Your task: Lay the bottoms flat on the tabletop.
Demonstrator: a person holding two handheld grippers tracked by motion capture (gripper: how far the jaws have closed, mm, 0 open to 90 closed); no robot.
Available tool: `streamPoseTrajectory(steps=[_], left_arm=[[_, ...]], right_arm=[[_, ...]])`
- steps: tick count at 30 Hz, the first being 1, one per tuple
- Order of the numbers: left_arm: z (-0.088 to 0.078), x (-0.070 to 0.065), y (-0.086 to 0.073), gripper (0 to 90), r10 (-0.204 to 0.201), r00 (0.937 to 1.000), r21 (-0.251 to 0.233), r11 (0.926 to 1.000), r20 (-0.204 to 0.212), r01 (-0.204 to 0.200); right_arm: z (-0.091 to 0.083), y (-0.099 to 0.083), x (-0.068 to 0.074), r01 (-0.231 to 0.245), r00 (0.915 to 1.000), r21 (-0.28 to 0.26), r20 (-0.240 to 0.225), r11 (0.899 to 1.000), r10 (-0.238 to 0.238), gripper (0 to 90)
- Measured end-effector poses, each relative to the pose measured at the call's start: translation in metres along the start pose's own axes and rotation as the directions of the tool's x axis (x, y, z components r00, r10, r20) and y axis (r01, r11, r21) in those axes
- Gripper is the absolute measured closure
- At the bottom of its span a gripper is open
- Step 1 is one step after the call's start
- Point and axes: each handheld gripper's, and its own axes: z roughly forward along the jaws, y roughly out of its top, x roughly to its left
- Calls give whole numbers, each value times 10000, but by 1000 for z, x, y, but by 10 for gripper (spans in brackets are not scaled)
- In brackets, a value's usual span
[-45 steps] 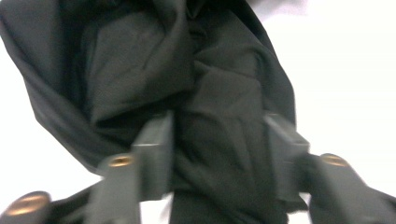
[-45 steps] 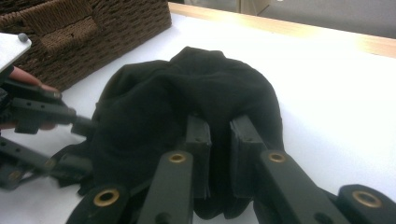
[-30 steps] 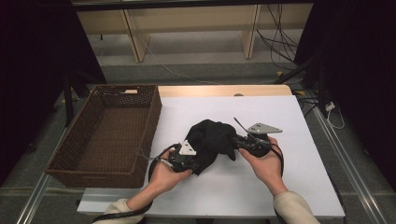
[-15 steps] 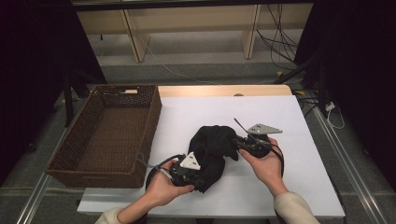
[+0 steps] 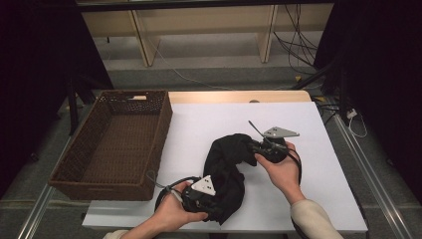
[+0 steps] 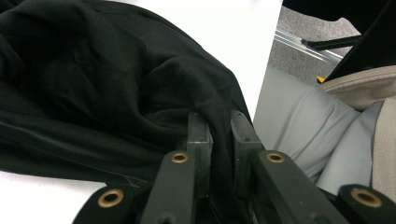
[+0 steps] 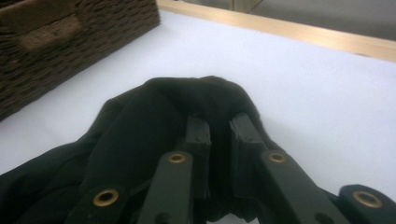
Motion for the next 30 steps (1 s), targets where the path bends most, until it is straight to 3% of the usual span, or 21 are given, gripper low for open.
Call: streamPoseTrajectory(steps=[2,8,12,14,17,22,26,30], left_arm=[[0,2,0,804,54,9999,13,10000,-87,-54],[4,14,-5,796,-305,9995,-89,9995,-108,304],[5,17,-5,791,-237,9995,-112,9997,-195,235],[5,19,-6,786,-289,9992,-195,9994,-285,284],[4,22,-7,763,-297,9986,-295,9992,-447,284],[-1,25,-4,654,-466,9976,-899,9951,-504,420],[-9,27,1,509,-421,9946,-1489,9885,-944,277],[-13,31,6,443,-682,9855,-1964,9798,-1556,368]], right_arm=[[4,3,-3,25,9998,16,204,10000,-25,806],[22,5,-11,111,9969,334,771,9994,-137,804],[35,5,-15,250,9939,496,1056,9985,-302,790],[40,5,-16,298,9923,623,1186,9976,-370,750],[47,1,-18,448,9841,1117,1659,9927,-630,601],[38,1,-26,569,9713,1530,2203,9866,-902,570],[25,-6,-33,357,9657,1773,2472,9835,-796,564],[14,-11,-35,287,9632,1973,2566,9799,-799,562]])
